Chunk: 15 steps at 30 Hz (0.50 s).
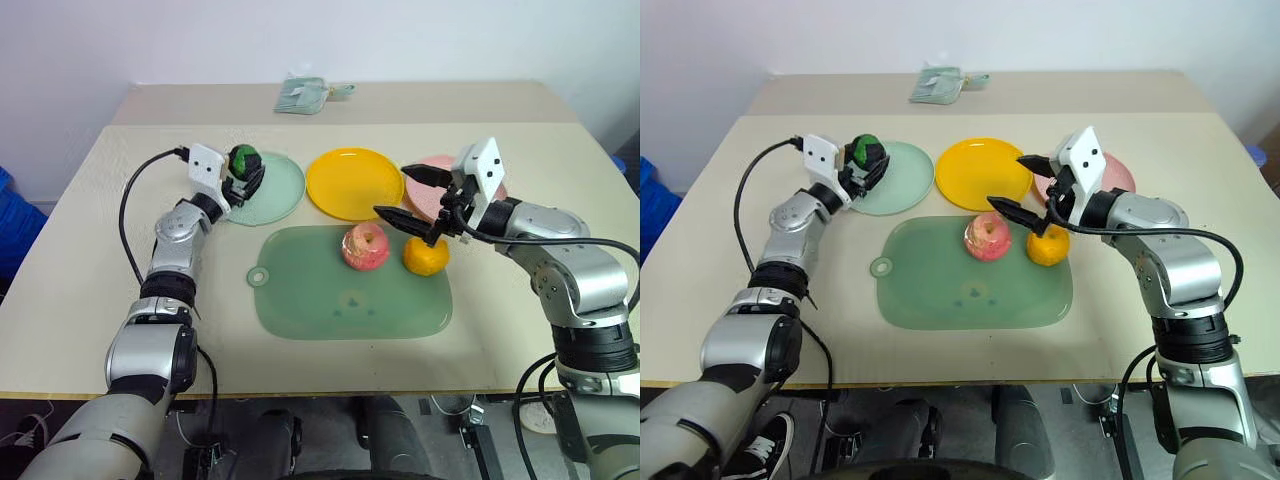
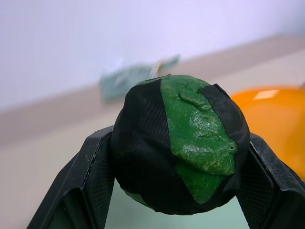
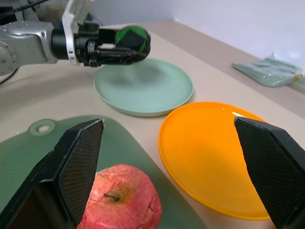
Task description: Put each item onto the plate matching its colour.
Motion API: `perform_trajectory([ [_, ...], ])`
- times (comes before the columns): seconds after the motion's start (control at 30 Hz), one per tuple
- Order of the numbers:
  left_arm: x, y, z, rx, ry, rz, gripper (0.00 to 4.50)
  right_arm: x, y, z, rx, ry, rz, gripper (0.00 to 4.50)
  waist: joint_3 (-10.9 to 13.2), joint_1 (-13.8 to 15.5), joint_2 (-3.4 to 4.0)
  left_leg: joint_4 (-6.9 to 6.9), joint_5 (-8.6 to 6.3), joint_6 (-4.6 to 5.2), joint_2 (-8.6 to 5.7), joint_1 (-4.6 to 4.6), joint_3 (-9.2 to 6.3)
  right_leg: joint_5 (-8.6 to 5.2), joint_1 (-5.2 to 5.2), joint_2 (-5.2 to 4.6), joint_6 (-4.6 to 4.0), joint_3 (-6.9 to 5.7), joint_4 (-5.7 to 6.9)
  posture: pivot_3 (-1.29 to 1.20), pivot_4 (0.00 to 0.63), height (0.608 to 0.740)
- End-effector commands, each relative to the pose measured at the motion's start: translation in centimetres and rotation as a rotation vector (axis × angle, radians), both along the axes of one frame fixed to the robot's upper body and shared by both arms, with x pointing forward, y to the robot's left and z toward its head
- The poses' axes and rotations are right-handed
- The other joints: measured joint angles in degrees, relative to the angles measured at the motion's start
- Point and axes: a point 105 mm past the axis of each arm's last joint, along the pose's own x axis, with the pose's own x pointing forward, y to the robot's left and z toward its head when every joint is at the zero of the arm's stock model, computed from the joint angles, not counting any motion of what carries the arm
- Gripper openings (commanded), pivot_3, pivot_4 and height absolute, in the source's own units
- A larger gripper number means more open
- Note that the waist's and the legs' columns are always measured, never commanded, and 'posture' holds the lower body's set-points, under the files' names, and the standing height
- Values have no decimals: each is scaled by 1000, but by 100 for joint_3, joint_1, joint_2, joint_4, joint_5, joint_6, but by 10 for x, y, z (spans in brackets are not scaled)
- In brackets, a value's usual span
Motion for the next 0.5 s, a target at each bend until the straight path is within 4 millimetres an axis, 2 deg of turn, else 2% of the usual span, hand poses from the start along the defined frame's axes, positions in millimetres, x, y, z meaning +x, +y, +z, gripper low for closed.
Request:
perform_trajectory([
  [0.03, 1, 7, 26, -5, -95, 20, 4408, -5, 0, 5, -8, -37, 14, 4500, 0, 11, 0, 0, 0, 0, 0, 1, -1, 0, 1, -1, 0, 0, 1, 0, 150, 740],
  [0.13, -2, 8, 30, -6, -121, -8, 4408, -8, -1, 1, -20, -29, 29, 4500, 0, 3, 0, 1, 0, 0, 0, 4, -1, 0, 2, -1, 0, 0, 4, 0, 150, 740],
  [0.27, -17, -8, 40, -44, -153, -227, 4408, -20, 7, -9, -50, 39, 111, 4500, 0, -5, 0, 1, 0, 0, 1, 4, 0, 0, 2, 0, 0, -1, 5, 0, 150, 740],
  [0.33, -38, -22, 39, -43, -163, -443, 4408, -17, 13, -17, -77, 61, 113, 4500, 0, -21, 0, 1, 0, 0, 1, 3, 1, 0, 3, 0, 0, 0, 4, 0, 150, 740],
  [0.4, -71, -32, 27, -22, -117, -692, 4408, -6, 23, -26, -72, 110, 91, 4500, -1, -82, 2, -1, 0, 1, 2, 6, 4, 0, 3, 1, 0, 1, 3, 0, 150, 740],
  [0.5, -101, -36, 10, 17, -40, -865, 4408, 2, 35, -38, -104, 160, 85, 4500, -3, -127, 6, -4, 0, 0, 10, 10, 7, 0, 0, 6, 0, 7, 9, 0, 150, 740],
])
